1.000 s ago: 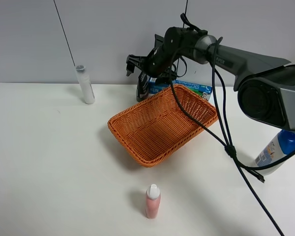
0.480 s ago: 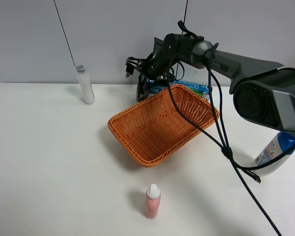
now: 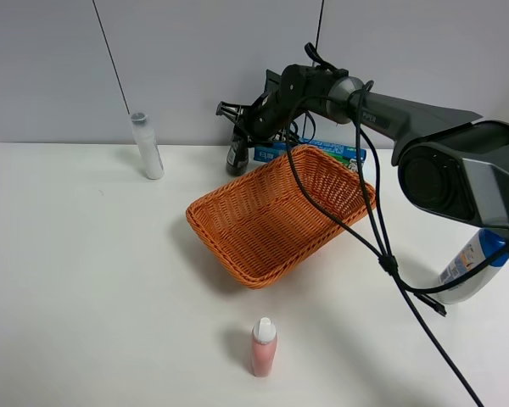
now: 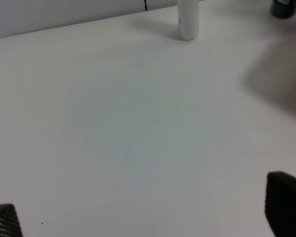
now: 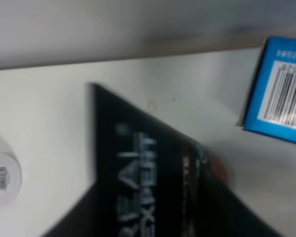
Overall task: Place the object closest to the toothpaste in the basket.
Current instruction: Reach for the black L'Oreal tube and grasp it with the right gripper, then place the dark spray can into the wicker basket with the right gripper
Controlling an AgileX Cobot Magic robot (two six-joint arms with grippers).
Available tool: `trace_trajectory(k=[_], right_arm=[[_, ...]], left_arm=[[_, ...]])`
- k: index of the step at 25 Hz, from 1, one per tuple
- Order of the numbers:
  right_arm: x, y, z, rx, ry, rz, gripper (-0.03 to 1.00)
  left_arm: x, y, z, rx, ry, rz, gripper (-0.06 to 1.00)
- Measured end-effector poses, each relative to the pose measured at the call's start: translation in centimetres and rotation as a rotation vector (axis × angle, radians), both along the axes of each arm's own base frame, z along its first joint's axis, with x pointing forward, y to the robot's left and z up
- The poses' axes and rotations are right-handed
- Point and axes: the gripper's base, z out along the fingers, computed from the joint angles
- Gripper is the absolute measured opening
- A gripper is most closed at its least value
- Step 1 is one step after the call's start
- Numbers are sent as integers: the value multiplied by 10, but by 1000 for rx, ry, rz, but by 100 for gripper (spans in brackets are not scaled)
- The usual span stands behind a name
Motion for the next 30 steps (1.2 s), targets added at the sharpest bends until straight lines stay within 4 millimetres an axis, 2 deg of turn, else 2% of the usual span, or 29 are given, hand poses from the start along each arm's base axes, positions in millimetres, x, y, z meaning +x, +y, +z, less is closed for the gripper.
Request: trace_trajectory(k=[1,2,8,12,16,17,18,21,22,24,25,30], right_arm=[[0,0,1,3,-3,-1,22],[0,0,1,4,-4,-1,20],[0,0,2,6,-4,-1,20],[-3,-1,14,7,-5,5,20],[-12,-5,77,12,-122,52,20],[-12,-5,77,12,-122,52,20],[-21,-9,109,16,-172,73,20],[-37,-16,145,-18,-194,122,20],[-37,-16,145,-18,-194,122,20],[-50,-21,164,-62,-183,161,20],[-65,-27,185,-113,-185,197,20],[-102,-37,229,-220,-211,262,20]], left_arm=[[0,0,0,0,0,0,99],[0,0,0,0,0,0,99],[0,0,0,0,0,0,99],[0,0,0,1,0,0,99],[0,0,0,1,0,0,99],[0,0,0,1,0,0,99],[0,0,0,1,0,0,99],[0,0,0,0,0,0,99],[0,0,0,0,0,0,99],[0,0,0,0,0,0,99],[0,0,0,0,0,0,99],[0,0,0,0,0,0,99]])
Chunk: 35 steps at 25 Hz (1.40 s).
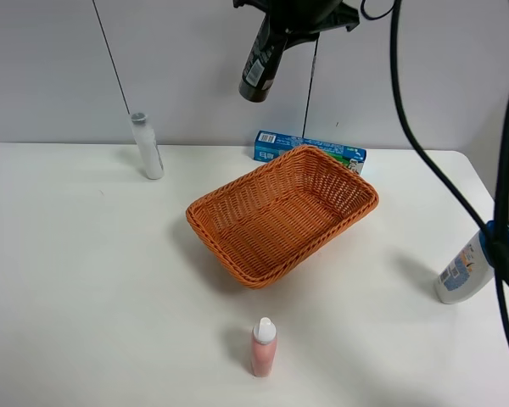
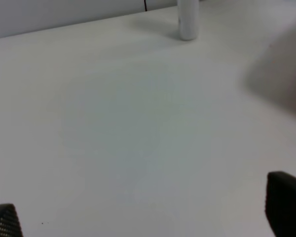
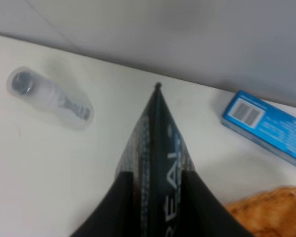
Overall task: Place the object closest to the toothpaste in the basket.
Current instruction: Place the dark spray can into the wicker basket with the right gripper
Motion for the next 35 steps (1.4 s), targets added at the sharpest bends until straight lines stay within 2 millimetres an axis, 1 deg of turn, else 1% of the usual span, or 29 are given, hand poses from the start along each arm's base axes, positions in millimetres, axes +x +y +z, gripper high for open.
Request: trace_trajectory(k=[2,3,6,10,13,16,18,19,21,22,23,24,27,28,29,30,32,33,34,35], right_arm=[[-12,-3,13,-32,-19,14,20],[-16,-3,15,-44,-20,19,20],[-29,-4,8,-86,13,35,20],[-41,-8,-23,-126,78,41,20],[-49,-14,-53,-152,118,38,20],[-58,-19,-95,-192,187,38,20],[-63,-22,-118,-222,215,54,20],[-65,-24,-127,-238,224,67,20],[-67,-25,-135,-261,205,102,20],[-67,-25,-137,-273,199,120,21],[-67,-25,-138,-284,191,139,25],[-67,-25,-138,-288,182,149,33],[-64,-23,-142,-284,172,156,63],[-63,-23,-144,-283,176,154,72],[-63,-22,-145,-280,178,150,77],[-63,-22,-144,-269,176,143,79],[-65,-23,-133,-248,143,138,81],[-68,-25,-121,-229,113,135,82],[-73,-28,-105,-203,68,127,82],[-79,-34,-84,-173,11,116,82]], left_arm=[[0,0,0,0,0,0,99],[0,0,0,1,0,-1,99],[0,0,0,1,0,-1,99],[0,0,0,1,0,-1,99],[0,0,0,1,0,-1,99],[0,0,0,0,0,0,99],[0,0,0,0,0,0,99],[0,0,0,0,0,0,99],[0,0,0,0,0,0,99],[0,0,0,0,0,0,99],[0,0,0,0,0,0,99],[0,0,0,0,0,0,99],[0,0,0,1,0,-1,99],[0,0,0,1,0,-1,99],[0,0,0,1,0,-1,99],[0,0,0,1,0,-1,99],[0,0,0,1,0,-1,99],[0,0,0,1,0,-1,99],[0,0,0,1,0,-1,99],[0,0,0,1,0,-1,99]])
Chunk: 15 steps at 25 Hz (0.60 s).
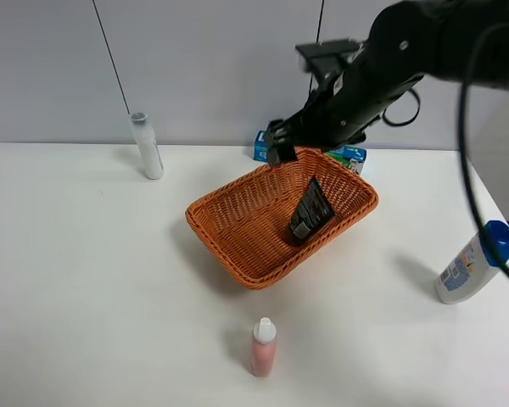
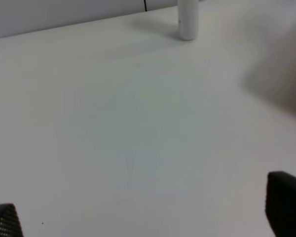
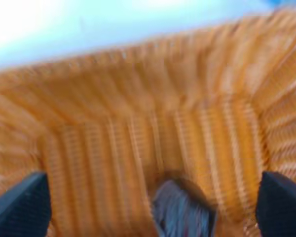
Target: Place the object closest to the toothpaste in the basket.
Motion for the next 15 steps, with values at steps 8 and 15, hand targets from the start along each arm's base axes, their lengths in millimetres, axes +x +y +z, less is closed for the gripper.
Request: trace_trajectory(k=[8,15], right_arm=[[-88,-109,136,116,-347,-230,82],[-212,-174,131,55,-429,-415,82]], left_arm=[[0,0,0,-1,0,1,99],[0,0,0,-1,0,1,99]])
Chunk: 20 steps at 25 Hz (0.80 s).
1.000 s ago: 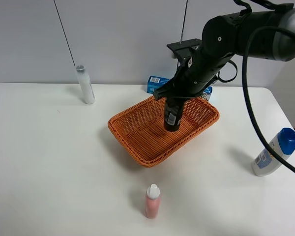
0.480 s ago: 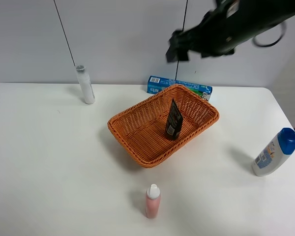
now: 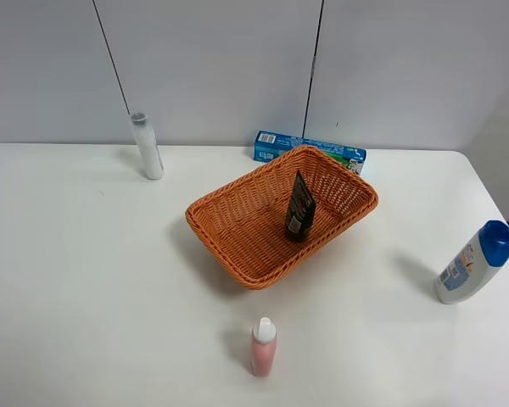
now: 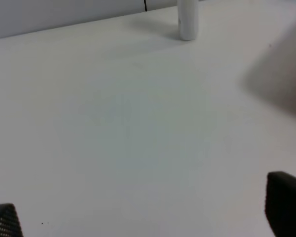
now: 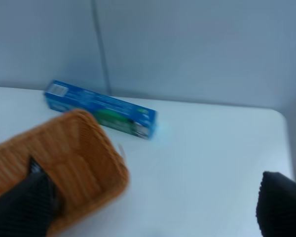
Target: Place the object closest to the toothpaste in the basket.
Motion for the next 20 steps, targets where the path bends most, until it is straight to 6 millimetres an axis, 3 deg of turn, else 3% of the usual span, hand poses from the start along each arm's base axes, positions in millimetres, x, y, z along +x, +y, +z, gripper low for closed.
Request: trace_trajectory(k=[1,2,3,8,14,20], right_arm=[[-19,-5,-10,5,-9,-16,82],[-19,-5,-10,5,-9,-16,82],[-51,-13,-34,8,-4,-56,82],[-90,-19,-102,21,72,-136,82],[-104,-18,-148,26,8,-201,82],[-106,-18,-154,23,2,-171,82]], left_arm=[[0,0,0,0,0,0,99],[0,0,0,0,0,0,99],[0,0,0,1,0,-1,99],[0,0,0,1,0,-1,99],[0,0,0,1,0,-1,99],[0,0,0,1,0,0,99]])
